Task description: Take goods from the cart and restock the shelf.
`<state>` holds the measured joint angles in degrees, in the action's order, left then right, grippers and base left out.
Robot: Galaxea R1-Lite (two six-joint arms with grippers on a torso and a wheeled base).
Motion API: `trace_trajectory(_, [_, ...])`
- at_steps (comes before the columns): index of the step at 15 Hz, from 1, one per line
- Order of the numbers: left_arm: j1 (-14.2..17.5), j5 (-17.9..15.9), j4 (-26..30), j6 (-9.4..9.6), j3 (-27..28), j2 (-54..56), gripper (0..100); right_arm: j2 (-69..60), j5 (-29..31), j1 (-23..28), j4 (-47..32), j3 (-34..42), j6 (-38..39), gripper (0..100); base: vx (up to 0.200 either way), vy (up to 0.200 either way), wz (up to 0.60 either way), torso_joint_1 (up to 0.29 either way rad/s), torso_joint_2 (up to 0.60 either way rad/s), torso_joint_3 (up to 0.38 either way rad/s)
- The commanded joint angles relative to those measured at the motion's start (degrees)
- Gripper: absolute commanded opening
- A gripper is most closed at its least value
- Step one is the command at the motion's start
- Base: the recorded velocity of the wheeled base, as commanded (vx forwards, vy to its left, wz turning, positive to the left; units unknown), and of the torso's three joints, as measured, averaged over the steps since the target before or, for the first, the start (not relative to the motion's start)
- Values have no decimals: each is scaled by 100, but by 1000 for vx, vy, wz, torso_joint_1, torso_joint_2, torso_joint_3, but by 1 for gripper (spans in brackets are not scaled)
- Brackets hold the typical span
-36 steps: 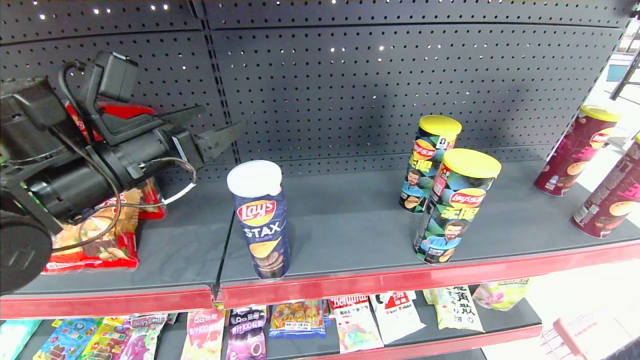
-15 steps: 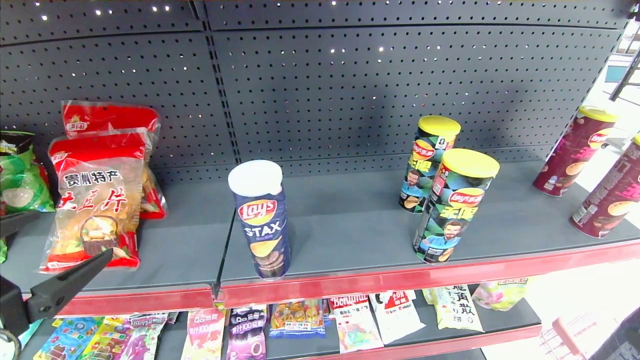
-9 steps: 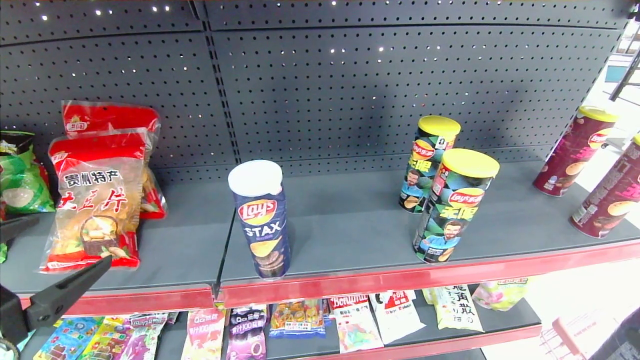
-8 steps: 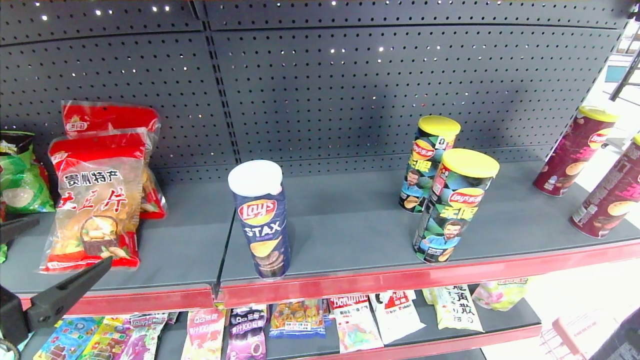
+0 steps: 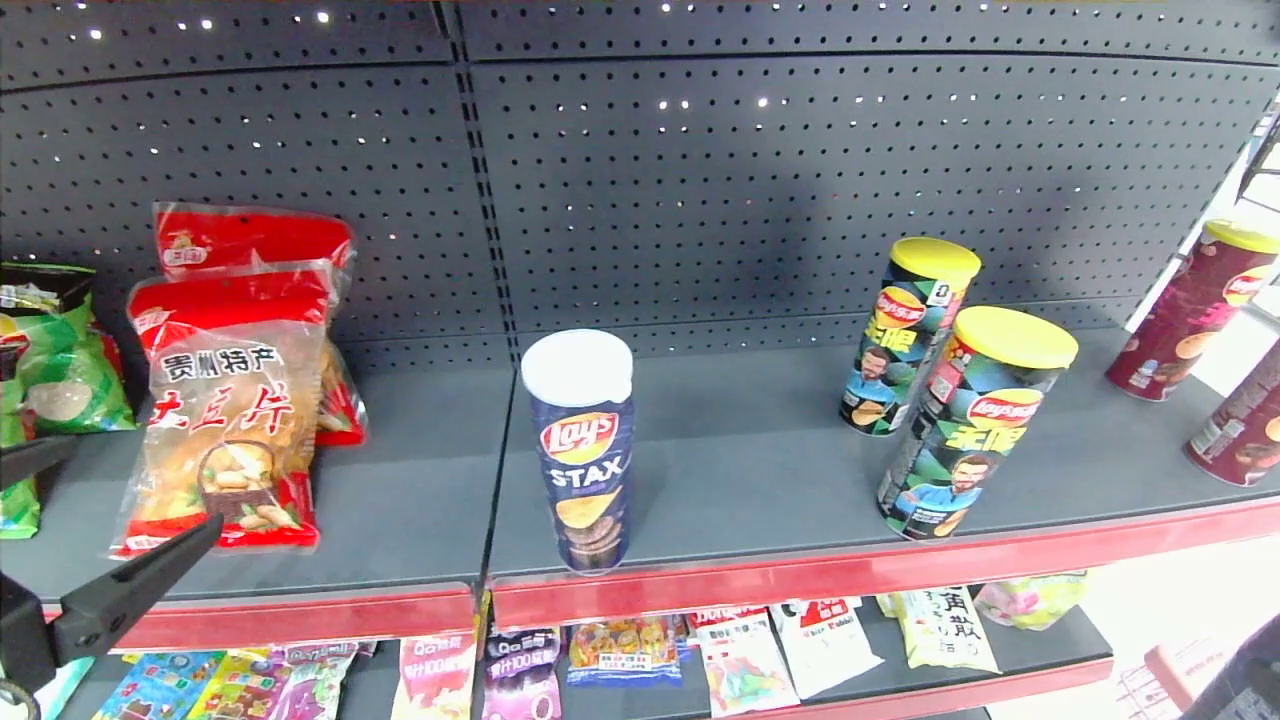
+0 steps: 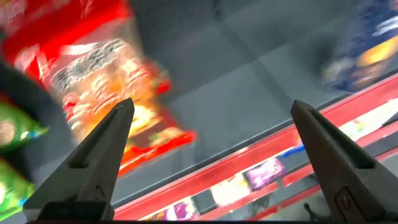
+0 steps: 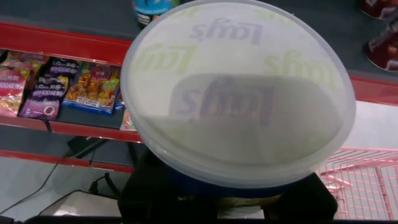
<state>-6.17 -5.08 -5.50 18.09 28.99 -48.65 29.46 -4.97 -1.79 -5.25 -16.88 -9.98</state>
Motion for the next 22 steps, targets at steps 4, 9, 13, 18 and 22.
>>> trace_trajectory(4, [2,-1,-13,125,-86,5,100,7,-4,-5,-11,-8,-4,0,0,100,0,-2,0,2])
trace_trajectory(9, [2,-10,-13,186,-183,172,100,24,5,-5,7,-52,-109,0,0,0,0,0,0,0])
trace_trajectory(13, [2,-19,-13,248,-236,260,100,15,5,-5,16,-69,-127,0,0,0,0,0,0,0])
trace_trajectory(18, [2,-28,-4,335,-245,392,100,279,-135,-23,33,-386,-373,0,0,0,0,0,0,0])
trace_trajectory(22, [10,-1,93,248,-394,682,100,1448,-891,-445,253,-1590,-408,0,0,0,0,0,0,0])
